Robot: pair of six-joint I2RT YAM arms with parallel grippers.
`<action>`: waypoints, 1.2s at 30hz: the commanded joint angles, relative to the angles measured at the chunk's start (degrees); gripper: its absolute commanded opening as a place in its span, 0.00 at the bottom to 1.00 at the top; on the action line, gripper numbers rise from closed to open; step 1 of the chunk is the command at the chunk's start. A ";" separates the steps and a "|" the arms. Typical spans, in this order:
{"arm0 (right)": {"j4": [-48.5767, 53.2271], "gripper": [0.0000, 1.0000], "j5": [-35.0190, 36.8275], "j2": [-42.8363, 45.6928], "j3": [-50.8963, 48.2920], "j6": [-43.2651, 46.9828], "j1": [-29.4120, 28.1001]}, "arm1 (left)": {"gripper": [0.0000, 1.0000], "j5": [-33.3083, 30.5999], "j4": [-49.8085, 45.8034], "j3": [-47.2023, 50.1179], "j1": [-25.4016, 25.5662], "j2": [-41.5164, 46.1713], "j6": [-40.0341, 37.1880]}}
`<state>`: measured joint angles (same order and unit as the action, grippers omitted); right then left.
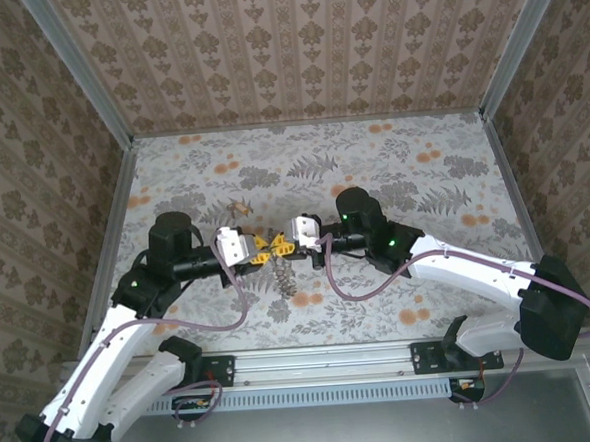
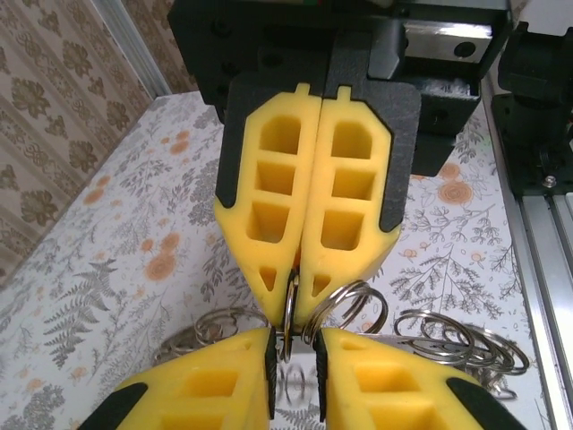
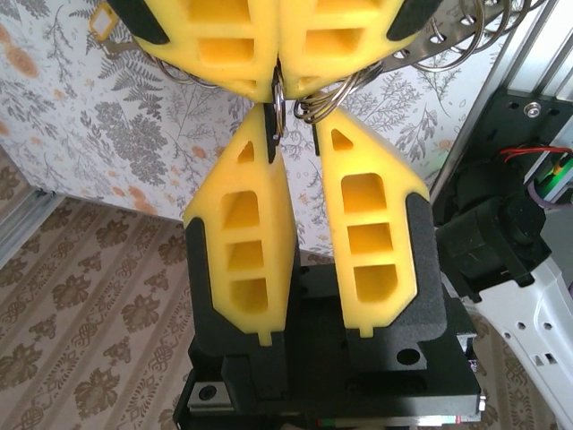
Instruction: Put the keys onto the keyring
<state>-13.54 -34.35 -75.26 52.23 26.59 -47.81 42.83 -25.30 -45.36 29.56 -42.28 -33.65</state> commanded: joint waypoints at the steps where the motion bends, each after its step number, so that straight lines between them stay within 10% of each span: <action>1: -2.63 0.00 -2.21 1.24 0.77 -0.55 -0.42 | 0.21 3.66 -4.81 -1.22 -2.83 1.31 -4.44; 36: -4.27 0.00 -3.44 0.67 1.84 -1.54 -0.73 | 0.23 14.14 1.48 -0.81 -6.68 -1.74 1.01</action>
<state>-14.85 -35.24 -75.26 52.23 25.67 -48.16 54.68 -22.94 -45.39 22.20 -43.46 -31.51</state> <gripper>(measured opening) 0.058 0.236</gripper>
